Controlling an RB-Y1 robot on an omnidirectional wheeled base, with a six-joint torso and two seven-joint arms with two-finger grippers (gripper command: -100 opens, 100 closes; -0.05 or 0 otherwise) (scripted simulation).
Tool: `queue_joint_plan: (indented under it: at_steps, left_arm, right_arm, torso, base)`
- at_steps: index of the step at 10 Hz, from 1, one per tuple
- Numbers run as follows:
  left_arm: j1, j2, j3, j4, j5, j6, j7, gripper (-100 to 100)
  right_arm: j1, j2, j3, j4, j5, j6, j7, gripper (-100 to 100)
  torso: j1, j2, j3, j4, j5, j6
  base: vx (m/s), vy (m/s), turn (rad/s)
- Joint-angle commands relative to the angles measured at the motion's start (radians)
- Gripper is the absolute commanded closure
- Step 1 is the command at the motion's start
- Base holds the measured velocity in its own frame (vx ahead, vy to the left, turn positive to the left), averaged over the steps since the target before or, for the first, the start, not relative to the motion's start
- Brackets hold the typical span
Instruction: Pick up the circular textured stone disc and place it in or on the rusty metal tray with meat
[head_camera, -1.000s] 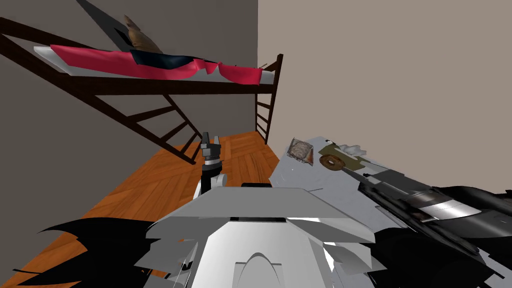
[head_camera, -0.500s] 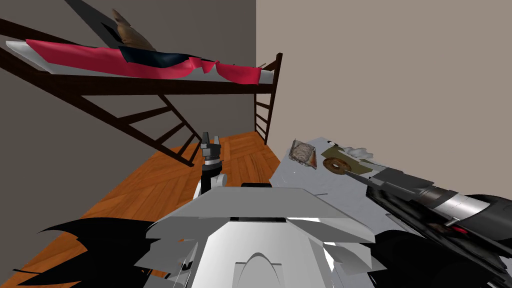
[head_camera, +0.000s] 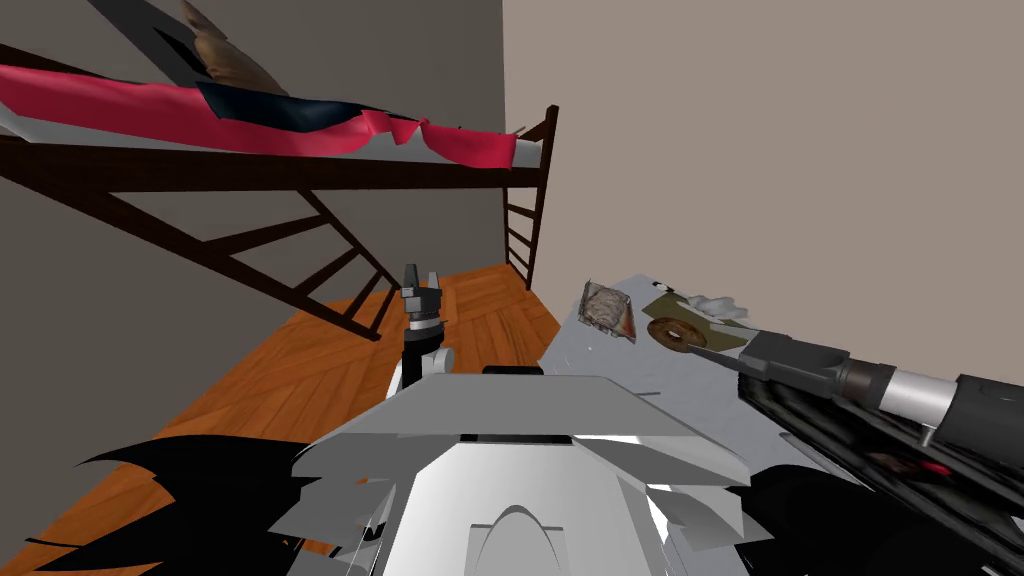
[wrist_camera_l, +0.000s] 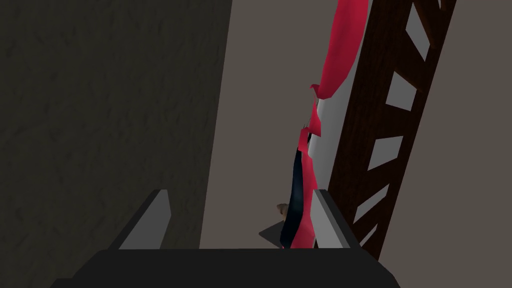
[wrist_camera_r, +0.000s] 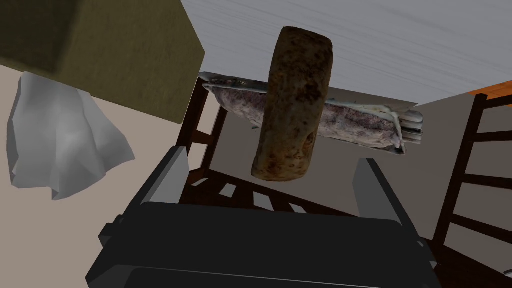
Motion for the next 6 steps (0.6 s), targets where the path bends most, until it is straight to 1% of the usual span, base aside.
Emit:
queue_joint_plan:
  at_steps: [1, 4, 6]
  left_arm:
    - [0.000, 0.000, 0.000, 0.000, 0.000, 0.000, 0.000, 0]
    - [0.000, 0.000, 0.000, 0.000, 0.000, 0.000, 0.000, 0]
    - [0.000, 0.000, 0.000, 0.000, 0.000, 0.000, 0.000, 0]
  right_arm:
    - [0.011, -0.029, -0.009, 0.008, 0.012, -0.015, -0.015, -100]
    - [0.050, -0.119, -0.036, 0.039, 0.054, -0.064, -0.075, -100]
    - [0.065, -0.159, -0.045, 0.052, 0.072, -0.087, -0.106, -100]
  torso:
    - [0.000, 0.000, 0.000, 0.000, 0.000, 0.000]
    - [0.000, 0.001, 0.001, 0.000, 0.000, 0.000]
    - [0.000, 0.001, 0.001, 0.000, 0.000, 0.000]
  base:
    - [0.045, 0.017, -0.046]
    - [0.045, 0.016, -0.099]
    - [0.042, 0.008, -0.119]
